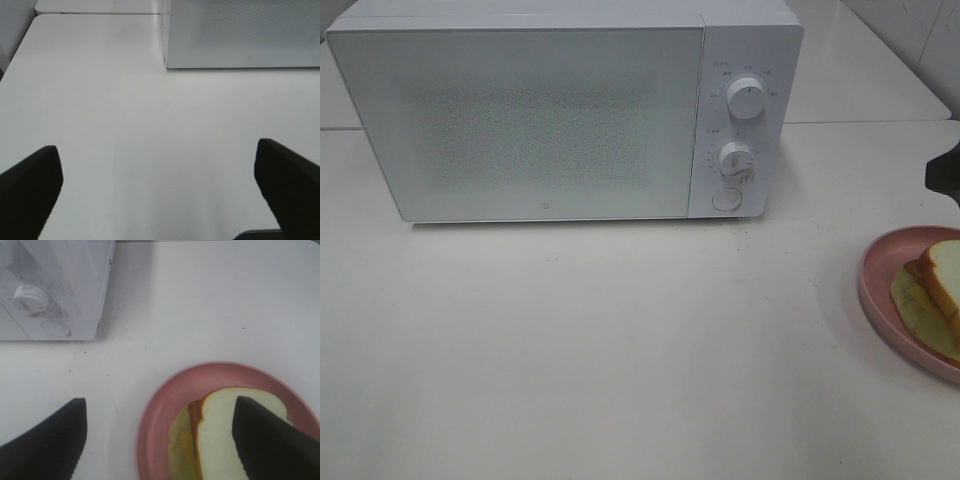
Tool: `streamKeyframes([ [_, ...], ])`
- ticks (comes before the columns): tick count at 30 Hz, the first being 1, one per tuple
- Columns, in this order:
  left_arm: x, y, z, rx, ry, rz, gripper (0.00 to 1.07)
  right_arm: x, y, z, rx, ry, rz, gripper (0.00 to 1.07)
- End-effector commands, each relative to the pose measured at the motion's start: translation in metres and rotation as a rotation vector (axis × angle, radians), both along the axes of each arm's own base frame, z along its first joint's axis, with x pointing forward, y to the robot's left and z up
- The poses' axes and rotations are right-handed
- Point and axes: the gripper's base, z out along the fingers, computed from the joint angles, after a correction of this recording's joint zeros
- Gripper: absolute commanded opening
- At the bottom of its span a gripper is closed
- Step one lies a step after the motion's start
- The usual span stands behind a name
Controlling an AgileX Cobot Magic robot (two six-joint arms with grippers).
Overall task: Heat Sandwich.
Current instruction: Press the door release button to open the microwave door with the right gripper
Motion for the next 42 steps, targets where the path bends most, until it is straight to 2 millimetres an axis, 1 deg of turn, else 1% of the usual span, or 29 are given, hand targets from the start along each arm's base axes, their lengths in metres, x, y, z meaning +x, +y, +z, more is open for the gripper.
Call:
streamKeyframes([
  [1,-0.004,0.000,-0.001,-0.002,-0.019,-0.004,1.00,0.017,0.000,-0.004,0.012,-0.051,-0.004,0.76],
  [2,-0.004,0.000,-0.001,-0.002,-0.019,-0.004,1.00,0.017,0.000,-0.004,0.012,-0.051,-0.004,0.76],
  [5,-0.004,0.000,-0.001,-0.002,-0.019,-0.004,1.00,0.030,0.002,-0.013,0.015,-0.072,0.001,0.76],
  [7,-0.004,0.000,-0.001,-0.002,-0.019,-0.004,1.00,0.033,0.002,-0.015,0.016,-0.082,0.003,0.76],
  [9,-0.004,0.000,-0.001,-0.002,-0.019,-0.004,1.00,0.039,0.003,-0.017,0.018,-0.108,0.006,0.76],
  [11,-0.004,0.000,-0.001,-0.002,-0.019,-0.004,1.00,0.044,0.008,-0.021,0.015,-0.161,0.037,0.76],
  [13,-0.004,0.000,-0.001,-0.002,-0.019,-0.004,1.00,0.044,0.011,-0.024,0.013,-0.179,0.055,0.76],
  [14,-0.004,0.000,-0.001,-0.002,-0.019,-0.004,1.00,0.044,0.018,-0.028,0.017,-0.225,0.086,0.76],
  [16,-0.004,0.000,-0.001,-0.002,-0.019,-0.004,1.00,0.042,0.025,-0.033,0.042,-0.250,0.098,0.76],
  [18,-0.004,0.000,-0.001,-0.002,-0.019,-0.004,1.00,0.042,0.027,-0.035,0.050,-0.258,0.101,0.76],
  [19,-0.004,0.000,-0.001,-0.002,-0.019,-0.004,1.00,0.040,0.032,-0.041,0.050,-0.275,0.108,0.76],
  [21,-0.004,0.000,-0.001,-0.002,-0.019,-0.004,1.00,0.039,0.034,-0.043,0.048,-0.286,0.111,0.76],
  [24,-0.004,0.000,-0.001,-0.002,-0.019,-0.004,1.00,0.035,0.043,-0.050,0.034,-0.340,0.107,0.76],
  [26,-0.004,0.000,-0.001,-0.002,-0.019,-0.004,1.00,0.035,0.045,-0.051,0.030,-0.353,0.104,0.76],
  [28,-0.004,0.000,-0.001,-0.002,-0.019,-0.004,1.00,0.032,0.052,-0.056,0.013,-0.382,0.092,0.76],
  [31,-0.004,0.000,-0.001,-0.002,-0.019,-0.004,1.00,0.031,0.058,-0.061,0.003,-0.390,0.092,0.76],
  [34,-0.004,0.000,-0.001,-0.002,-0.019,-0.004,1.00,0.030,0.069,-0.068,-0.007,-0.407,0.074,0.76],
  [35,-0.004,0.000,-0.001,-0.002,-0.019,-0.004,1.00,0.030,0.069,-0.068,-0.007,-0.407,0.074,0.76],
  [37,-0.004,0.000,-0.001,-0.002,-0.019,-0.004,1.00,0.029,0.080,-0.075,-0.011,-0.416,0.068,0.76],
  [40,-0.004,0.000,-0.001,-0.002,-0.019,-0.004,1.00,0.028,0.086,-0.080,-0.010,-0.417,0.055,0.76],
  [42,-0.004,0.000,-0.001,-0.002,-0.019,-0.004,1.00,0.025,0.093,-0.089,-0.018,-0.399,0.049,0.76],
])
